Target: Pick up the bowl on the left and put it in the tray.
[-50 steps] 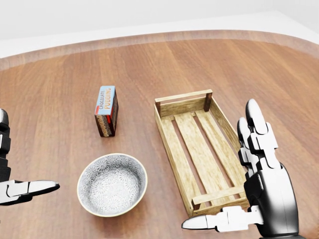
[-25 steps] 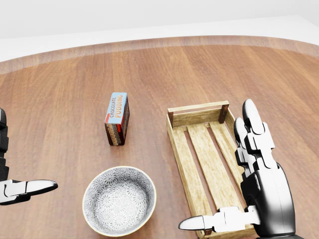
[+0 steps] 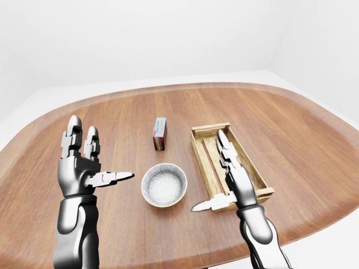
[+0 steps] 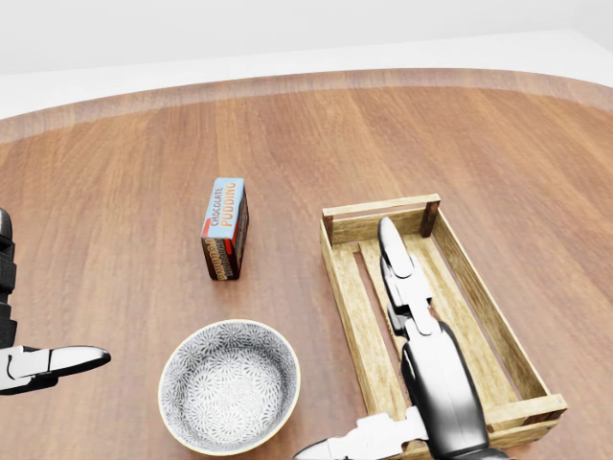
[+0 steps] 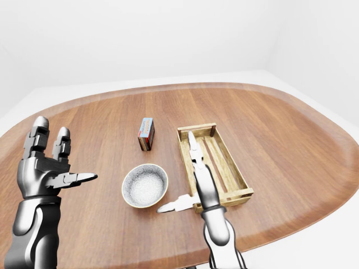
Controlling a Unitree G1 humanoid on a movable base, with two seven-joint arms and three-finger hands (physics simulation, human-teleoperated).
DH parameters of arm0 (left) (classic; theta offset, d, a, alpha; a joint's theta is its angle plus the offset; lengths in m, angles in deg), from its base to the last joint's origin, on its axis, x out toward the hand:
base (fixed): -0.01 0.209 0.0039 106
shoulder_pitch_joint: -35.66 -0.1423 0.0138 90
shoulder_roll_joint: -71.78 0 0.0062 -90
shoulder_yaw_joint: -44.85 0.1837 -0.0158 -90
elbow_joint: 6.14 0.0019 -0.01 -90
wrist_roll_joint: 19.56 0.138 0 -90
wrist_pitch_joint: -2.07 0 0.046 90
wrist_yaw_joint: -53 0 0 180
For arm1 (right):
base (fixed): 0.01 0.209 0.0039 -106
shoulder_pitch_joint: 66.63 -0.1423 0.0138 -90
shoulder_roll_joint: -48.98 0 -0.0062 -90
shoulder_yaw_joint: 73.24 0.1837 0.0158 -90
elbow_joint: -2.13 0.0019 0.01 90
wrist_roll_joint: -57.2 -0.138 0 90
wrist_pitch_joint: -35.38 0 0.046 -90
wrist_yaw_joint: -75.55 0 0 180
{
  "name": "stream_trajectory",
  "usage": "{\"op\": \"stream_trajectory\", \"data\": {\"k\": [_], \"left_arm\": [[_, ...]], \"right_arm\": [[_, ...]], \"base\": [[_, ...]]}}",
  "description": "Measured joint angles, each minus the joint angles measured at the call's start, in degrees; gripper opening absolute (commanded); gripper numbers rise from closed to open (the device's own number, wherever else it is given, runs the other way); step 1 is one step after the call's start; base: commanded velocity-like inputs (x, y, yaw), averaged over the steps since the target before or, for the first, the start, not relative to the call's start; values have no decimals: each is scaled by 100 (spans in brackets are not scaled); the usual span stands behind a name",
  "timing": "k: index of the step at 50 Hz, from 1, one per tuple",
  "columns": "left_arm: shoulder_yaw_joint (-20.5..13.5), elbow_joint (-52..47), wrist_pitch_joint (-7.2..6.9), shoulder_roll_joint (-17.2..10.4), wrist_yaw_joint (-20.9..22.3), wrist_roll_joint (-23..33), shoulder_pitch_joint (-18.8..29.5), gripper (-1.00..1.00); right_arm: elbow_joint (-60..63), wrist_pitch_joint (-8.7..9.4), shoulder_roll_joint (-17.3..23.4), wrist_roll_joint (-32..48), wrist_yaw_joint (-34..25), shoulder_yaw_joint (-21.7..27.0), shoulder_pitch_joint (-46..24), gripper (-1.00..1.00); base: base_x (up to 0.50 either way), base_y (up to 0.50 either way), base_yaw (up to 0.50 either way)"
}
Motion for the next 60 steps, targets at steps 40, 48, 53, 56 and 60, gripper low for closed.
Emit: {"op": "stream_trajectory", "data": {"k": [40,48,53,56,60], "left_arm": [[-12,-5,0,-8,-15,14,10,100],[-9,-3,0,-7,-18,17,14,100],[-5,-4,0,-5,-18,22,9,100],[1,0,0,-3,-20,27,11,100],[16,-6,0,3,-21,38,5,100]], "right_arm": [[-2571,0,-283,2111,265,-1623,-507,100],[-3147,0,-462,2502,287,-1695,-636,100],[-3444,0,-574,2712,284,-1749,-702,100],[-3558,0,-633,2849,263,-1815,-721,100],[-3689,0,-704,3021,237,-1902,-754,100]], "base": [[0,0,0],[0,0,0],[0,0,0],[0,0,0],[0,0,0]]}}
